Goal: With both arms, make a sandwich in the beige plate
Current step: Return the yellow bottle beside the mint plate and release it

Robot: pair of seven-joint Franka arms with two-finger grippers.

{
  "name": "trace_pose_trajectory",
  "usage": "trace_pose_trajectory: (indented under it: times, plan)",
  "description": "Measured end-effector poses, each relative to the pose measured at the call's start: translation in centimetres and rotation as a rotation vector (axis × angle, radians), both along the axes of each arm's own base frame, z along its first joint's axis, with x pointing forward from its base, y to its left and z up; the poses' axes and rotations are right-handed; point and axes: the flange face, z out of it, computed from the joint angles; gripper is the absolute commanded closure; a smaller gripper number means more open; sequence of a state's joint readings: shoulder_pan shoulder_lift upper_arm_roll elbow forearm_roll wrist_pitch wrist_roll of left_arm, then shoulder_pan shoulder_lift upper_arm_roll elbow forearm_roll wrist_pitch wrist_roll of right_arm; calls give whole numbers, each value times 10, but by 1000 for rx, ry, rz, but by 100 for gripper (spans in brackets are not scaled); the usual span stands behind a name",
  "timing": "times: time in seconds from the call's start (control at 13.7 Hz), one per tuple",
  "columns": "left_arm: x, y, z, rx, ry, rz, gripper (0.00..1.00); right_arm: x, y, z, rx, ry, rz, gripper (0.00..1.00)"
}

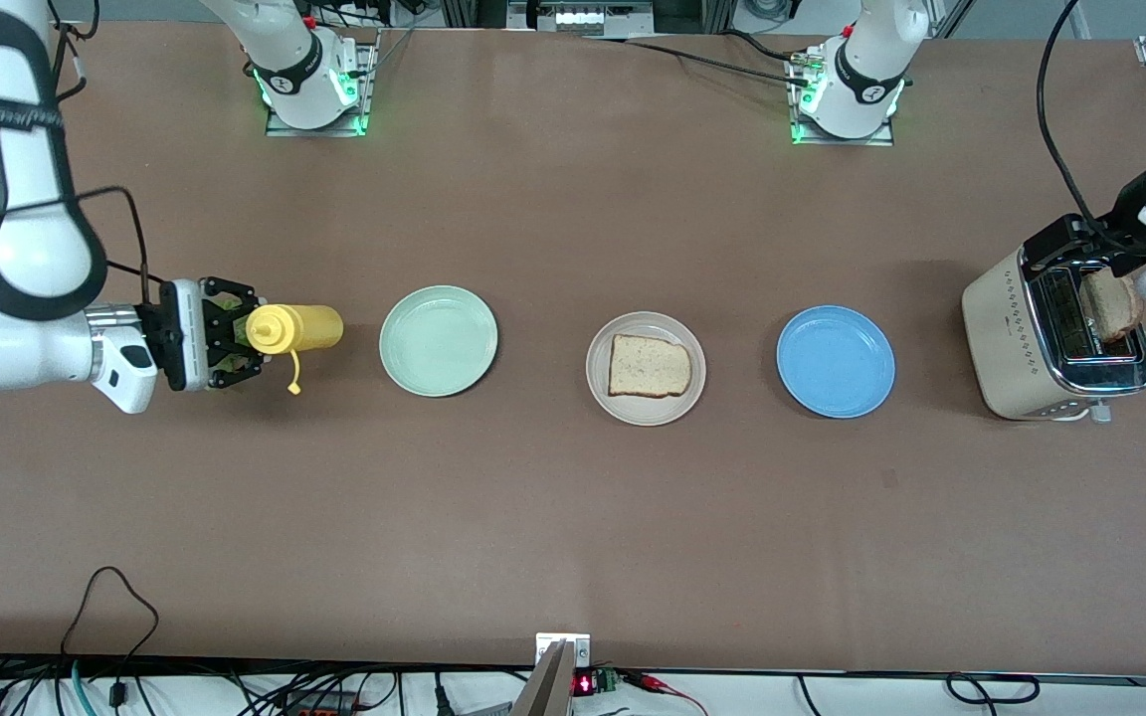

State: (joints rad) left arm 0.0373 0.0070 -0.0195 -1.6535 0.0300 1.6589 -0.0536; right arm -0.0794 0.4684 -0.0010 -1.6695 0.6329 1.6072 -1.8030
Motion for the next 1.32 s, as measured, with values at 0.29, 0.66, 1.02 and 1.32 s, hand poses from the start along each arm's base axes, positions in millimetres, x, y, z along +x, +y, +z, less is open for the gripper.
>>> trace_pose_trajectory:
  times: [0.29,0.66,1.02,1.32]
  plan:
    - [0,9,0,-55,-2,31,0,-19,-20,-70,116,33,22,100]
    - [0,11,0,-63,-2,36,0,-29,-31,-106,156,27,21,100]
    - [0,10,0,-73,-2,37,0,-30,-35,-112,156,5,13,100]
    - [0,11,-2,-80,2,41,0,-24,-35,-111,198,-80,18,100]
